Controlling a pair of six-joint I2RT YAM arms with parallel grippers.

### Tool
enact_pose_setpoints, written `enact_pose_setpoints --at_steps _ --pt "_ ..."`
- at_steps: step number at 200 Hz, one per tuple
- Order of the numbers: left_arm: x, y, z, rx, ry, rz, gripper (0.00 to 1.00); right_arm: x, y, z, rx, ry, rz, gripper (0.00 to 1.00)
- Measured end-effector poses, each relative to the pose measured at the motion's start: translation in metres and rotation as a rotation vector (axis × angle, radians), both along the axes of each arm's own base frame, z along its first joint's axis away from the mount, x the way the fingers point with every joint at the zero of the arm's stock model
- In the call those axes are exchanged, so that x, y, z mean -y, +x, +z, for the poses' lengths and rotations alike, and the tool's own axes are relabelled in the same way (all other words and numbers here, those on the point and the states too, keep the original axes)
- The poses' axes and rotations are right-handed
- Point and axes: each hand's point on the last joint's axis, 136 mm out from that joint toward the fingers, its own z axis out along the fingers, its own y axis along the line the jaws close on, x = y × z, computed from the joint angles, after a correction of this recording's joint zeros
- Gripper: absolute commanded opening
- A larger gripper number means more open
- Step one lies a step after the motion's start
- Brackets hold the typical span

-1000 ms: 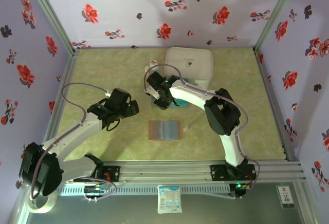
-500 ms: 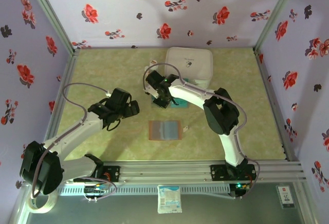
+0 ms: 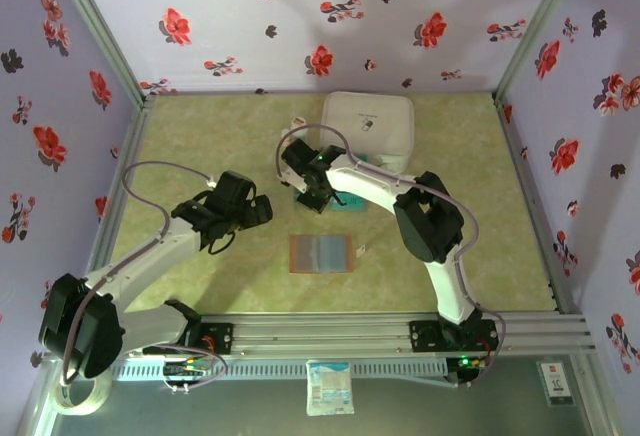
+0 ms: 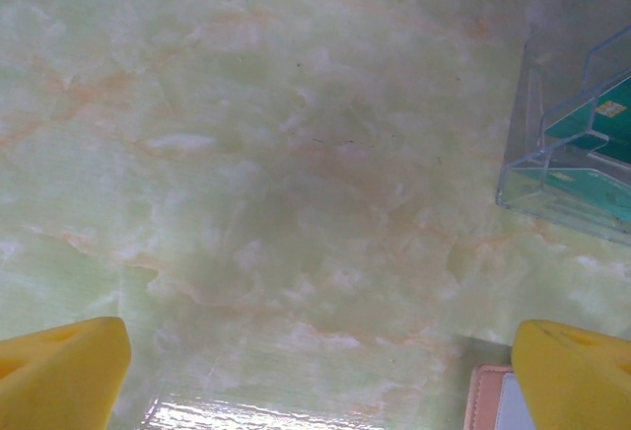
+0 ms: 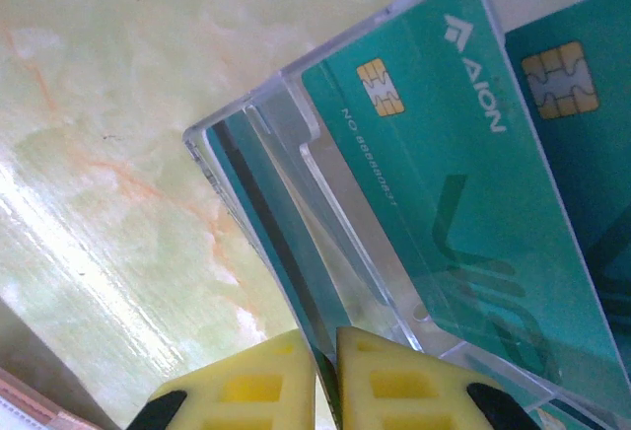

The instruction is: Put the credit cards into the card holder

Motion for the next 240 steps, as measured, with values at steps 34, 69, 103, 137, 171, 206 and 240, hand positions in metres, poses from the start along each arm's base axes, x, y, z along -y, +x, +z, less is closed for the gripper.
enact_pose_setpoints --at_steps 34,69,103,137,171,206,240 --pt "0.002 0.001 -0.003 -0.008 -0.006 -0.005 1.00 -0.001 -0.001 0.001 0.030 -0.031 0.035 0.03" --pt "0.004 0.001 -0.005 -0.018 -0.011 -0.010 1.00 -0.002 -0.001 0.004 0.060 -0.052 0.056 0.00" --pt "0.005 0.000 -0.006 -0.021 -0.012 -0.012 1.00 -0.004 0.001 0.026 0.113 -0.041 0.069 0.00" --pt "0.006 0.000 -0.006 -0.024 -0.018 -0.017 1.00 -0.006 0.001 0.057 0.170 0.006 0.069 0.00" --pt "0.011 0.002 -0.001 -0.021 -0.037 -0.026 1.00 -0.005 0.000 0.093 0.222 0.078 0.042 0.00" --pt "0.010 0.002 -0.002 -0.023 -0.044 -0.008 1.00 0.010 -0.013 0.120 0.247 0.171 -0.046 0.00" --pt "0.006 -0.002 -0.005 -0.044 -0.034 0.013 1.00 0.024 -0.037 0.116 0.193 0.271 -0.149 0.00"
